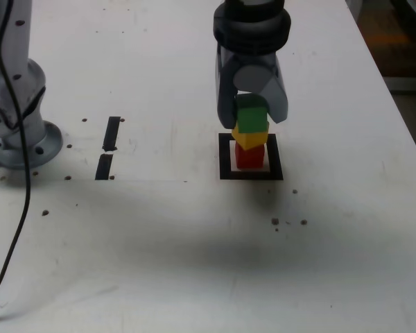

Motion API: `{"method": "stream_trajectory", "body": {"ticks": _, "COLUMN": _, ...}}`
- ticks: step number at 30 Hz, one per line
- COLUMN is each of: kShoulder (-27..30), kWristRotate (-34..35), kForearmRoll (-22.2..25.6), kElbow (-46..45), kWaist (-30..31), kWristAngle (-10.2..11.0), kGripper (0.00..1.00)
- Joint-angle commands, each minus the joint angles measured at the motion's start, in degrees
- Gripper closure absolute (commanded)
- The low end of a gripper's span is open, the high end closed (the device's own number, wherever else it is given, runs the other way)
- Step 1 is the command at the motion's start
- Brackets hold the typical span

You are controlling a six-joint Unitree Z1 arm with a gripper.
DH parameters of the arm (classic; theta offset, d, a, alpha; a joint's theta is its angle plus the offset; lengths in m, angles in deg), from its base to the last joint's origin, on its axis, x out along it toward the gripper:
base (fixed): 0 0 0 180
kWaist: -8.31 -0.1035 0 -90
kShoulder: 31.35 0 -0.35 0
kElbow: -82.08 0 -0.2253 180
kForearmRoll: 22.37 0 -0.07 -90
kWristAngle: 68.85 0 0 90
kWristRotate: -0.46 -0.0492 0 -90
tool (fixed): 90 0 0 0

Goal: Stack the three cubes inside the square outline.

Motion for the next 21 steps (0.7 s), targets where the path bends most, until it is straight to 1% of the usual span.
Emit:
{"method": "stream_trajectory", "body": {"ticks": 1, "kShoulder": 0.13, "kWristRotate": 0.06, "kForearmRoll": -0.08, "kElbow": 0.28, "kWaist": 0.07, "kWristAngle": 0.6, "kGripper": 0.82}}
{"method": "stream_trajectory", "body": {"ticks": 5, "kShoulder": 0.26, "kWristRotate": 0.06, "kForearmRoll": -0.12, "kElbow": 0.36, "kWaist": 0.07, "kWristAngle": 1.97, "kGripper": 0.82}}
{"method": "stream_trajectory", "body": {"ticks": 9, "kShoulder": 0.45, "kWristRotate": 0.06, "kForearmRoll": -0.32, "kElbow": 0.17, "kWaist": 0.07, "kWristAngle": 2.9, "kGripper": 0.82}}
{"method": "stream_trajectory", "body": {"ticks": 13, "kShoulder": 0.53, "kWristRotate": 0.07, "kForearmRoll": -0.66, "kElbow": -0.07, "kWaist": 0.08, "kWristAngle": 2.98, "kGripper": 0.78}}
{"method": "stream_trajectory", "body": {"ticks": 17, "kShoulder": 0.56, "kWristRotate": 0.13, "kForearmRoll": -0.86, "kElbow": -0.47, "kWaist": 0.07, "kWristAngle": 2.56, "kGripper": 0.69}}
{"method": "stream_trajectory", "body": {"ticks": 21, "kShoulder": 0.62, "kWristRotate": 0.14, "kForearmRoll": -1.31, "kElbow": -1.21, "kWaist": 0.08, "kWristAngle": 2.08, "kGripper": 0.56}}
